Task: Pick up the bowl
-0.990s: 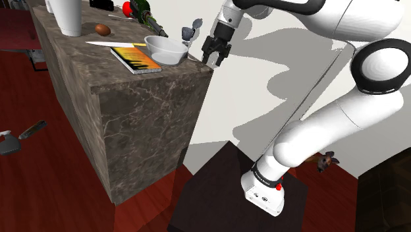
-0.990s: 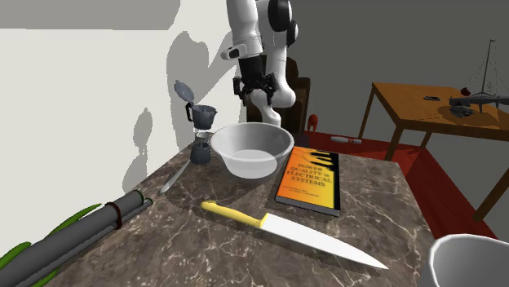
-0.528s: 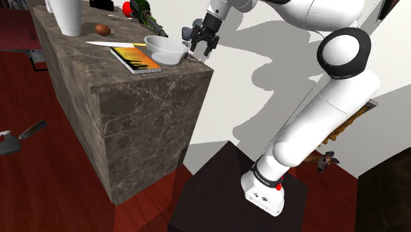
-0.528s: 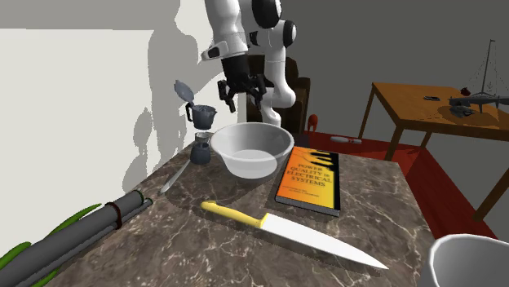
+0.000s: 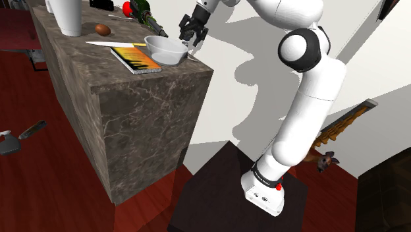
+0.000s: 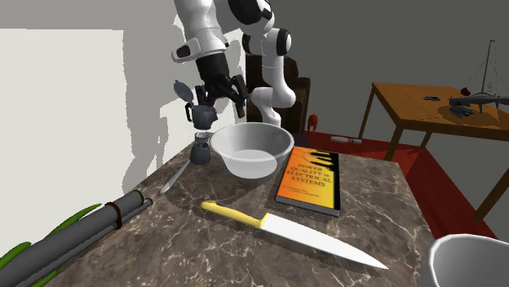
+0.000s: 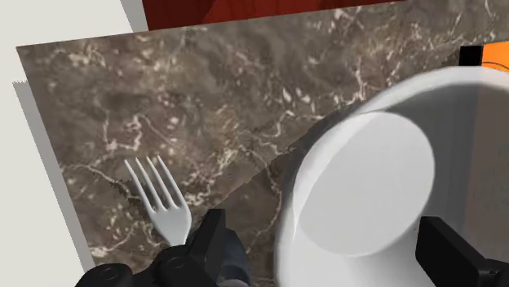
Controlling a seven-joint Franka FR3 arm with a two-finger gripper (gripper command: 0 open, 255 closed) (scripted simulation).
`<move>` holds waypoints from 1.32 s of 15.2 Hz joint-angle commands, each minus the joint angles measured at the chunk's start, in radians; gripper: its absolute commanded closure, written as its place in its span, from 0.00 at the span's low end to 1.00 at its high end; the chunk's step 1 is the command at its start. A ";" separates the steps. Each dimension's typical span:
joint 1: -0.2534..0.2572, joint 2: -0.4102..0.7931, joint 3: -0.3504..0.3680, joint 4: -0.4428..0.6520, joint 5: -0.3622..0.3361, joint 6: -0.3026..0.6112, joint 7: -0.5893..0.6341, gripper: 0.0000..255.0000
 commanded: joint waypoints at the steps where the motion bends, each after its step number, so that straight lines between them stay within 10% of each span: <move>1: -0.012 0.064 -0.002 0.084 0.019 -0.014 0.000 0.00; 10: -0.004 0.037 -0.001 -0.056 0.018 0.096 -0.029 0.00; 11: -0.004 0.036 -0.001 -0.058 0.018 0.097 -0.029 1.00; 20: -0.004 0.037 -0.001 -0.056 0.019 0.096 -0.029 1.00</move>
